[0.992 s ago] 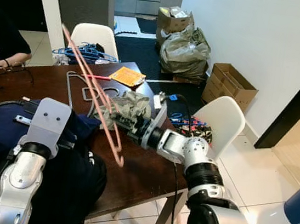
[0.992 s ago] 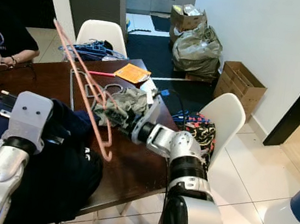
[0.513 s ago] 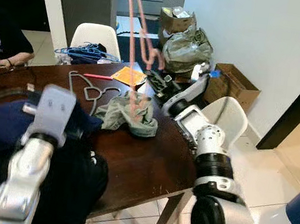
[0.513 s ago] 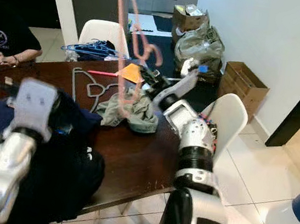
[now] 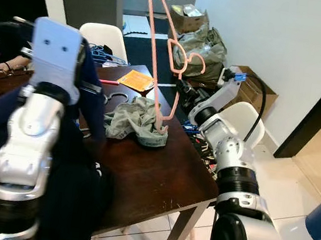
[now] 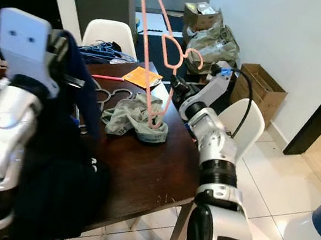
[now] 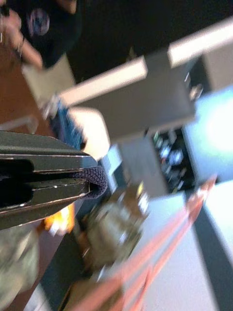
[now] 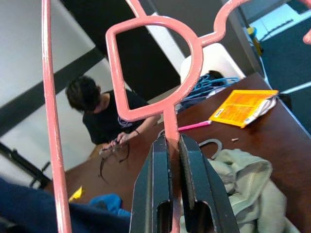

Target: Hang hanger

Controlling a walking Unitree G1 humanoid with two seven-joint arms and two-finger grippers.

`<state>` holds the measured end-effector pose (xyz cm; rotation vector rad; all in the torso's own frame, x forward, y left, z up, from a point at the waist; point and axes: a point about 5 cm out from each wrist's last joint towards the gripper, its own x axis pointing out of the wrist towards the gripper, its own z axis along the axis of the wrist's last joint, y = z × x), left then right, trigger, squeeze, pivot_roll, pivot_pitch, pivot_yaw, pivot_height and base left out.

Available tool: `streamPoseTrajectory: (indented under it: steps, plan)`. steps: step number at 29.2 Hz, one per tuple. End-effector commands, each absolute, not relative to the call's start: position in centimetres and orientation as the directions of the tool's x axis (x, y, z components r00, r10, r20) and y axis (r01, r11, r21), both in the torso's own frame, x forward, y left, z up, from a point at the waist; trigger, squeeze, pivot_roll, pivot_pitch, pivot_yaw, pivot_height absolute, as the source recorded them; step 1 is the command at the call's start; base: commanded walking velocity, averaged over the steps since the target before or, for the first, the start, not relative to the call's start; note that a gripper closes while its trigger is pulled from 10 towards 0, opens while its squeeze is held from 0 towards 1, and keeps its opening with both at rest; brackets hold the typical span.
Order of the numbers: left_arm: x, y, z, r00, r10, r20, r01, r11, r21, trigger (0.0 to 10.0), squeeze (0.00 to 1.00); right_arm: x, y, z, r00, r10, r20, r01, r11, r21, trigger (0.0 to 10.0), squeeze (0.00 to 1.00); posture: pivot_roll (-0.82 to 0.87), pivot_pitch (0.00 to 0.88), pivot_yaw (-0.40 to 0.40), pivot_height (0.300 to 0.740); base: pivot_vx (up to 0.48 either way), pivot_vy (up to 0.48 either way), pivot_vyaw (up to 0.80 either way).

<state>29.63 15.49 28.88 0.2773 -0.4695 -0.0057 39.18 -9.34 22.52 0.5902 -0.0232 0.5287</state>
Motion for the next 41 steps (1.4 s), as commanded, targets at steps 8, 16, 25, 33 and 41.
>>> streamPoseTrajectory:
  steps: [8, 16, 25, 33, 41]
  plan:
    - [29.9, 13.9, 28.9, 0.904, -0.113, 0.412, -0.004, 0.962, 0.274, 10.0, 0.0, 38.7, -8.7, 21.9, 0.864, 0.473, 0.172, -0.496, 0.739, 0.456, 10.0, 0.0, 0.09, 0.0, -0.01, 0.74, -0.347, 0.0, 0.0]
    - [30.1, 14.3, 29.4, 0.902, -0.099, 0.42, -0.024, 0.96, 0.278, 10.0, 0.0, 38.5, -8.4, 21.6, 0.862, 0.478, 0.172, -0.501, 0.747, 0.436, 10.0, 0.0, 0.09, 0.0, -0.008, 0.74, -0.29, 0.0, 0.0]
    - [30.4, 13.6, 30.1, 0.893, -0.104, 0.438, -0.017, 0.964, 0.265, 10.0, 0.0, 38.5, -8.3, 21.3, 0.861, 0.48, 0.167, -0.503, 0.758, 0.415, 10.0, 0.0, 0.09, 0.0, -0.007, 0.74, -0.304, 0.0, 0.0]
    - [30.5, 12.7, 30.4, 0.884, -0.128, 0.45, 0.014, 0.969, 0.248, 10.0, 0.0, 38.5, -8.4, 21.2, 0.863, 0.477, 0.167, -0.501, 0.764, 0.406, 10.0, 0.0, 0.09, 0.0, 0.0, 0.74, -0.303, 0.0, 0.0]
    - [30.3, 11.6, 30.4, 0.869, -0.175, 0.462, 0.069, 0.969, 0.237, 10.0, 0.0, 38.6, -8.7, 21.2, 0.87, 0.465, 0.163, -0.489, 0.773, 0.405, 10.0, 0.0, 0.09, 0.0, 0.0, 0.74, -0.185, 0.0, -0.5]
